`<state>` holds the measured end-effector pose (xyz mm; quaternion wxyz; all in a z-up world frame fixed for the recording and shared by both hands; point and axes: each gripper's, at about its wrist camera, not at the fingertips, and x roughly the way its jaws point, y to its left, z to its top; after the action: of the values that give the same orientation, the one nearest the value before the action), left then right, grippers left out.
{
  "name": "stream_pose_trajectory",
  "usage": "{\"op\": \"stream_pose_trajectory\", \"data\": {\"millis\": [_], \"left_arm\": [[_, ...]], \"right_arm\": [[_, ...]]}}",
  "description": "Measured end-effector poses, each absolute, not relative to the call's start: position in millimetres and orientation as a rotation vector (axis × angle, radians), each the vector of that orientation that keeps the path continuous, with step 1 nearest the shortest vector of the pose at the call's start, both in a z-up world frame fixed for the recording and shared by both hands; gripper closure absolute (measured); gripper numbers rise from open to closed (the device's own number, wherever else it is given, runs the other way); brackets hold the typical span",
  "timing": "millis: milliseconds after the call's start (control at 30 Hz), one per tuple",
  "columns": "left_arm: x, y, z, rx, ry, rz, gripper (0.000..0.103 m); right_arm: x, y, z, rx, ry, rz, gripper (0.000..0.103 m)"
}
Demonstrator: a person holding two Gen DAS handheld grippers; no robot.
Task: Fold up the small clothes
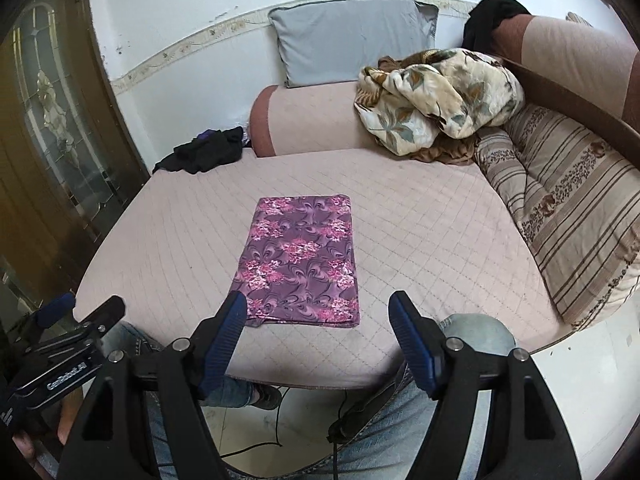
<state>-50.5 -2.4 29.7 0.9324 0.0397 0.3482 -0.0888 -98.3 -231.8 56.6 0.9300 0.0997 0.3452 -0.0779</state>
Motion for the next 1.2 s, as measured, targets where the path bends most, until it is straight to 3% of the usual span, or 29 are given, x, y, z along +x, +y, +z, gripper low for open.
{"op": "stream_pose_trajectory", "data": {"millis": [1200], "left_arm": [[-50.4,-0.6,36.9,0.110,0.713,-0.169,0.005]], "right_arm": [[-97.0,-225.4,61.3,0.160,0.710,-0.165,0.030]]}}
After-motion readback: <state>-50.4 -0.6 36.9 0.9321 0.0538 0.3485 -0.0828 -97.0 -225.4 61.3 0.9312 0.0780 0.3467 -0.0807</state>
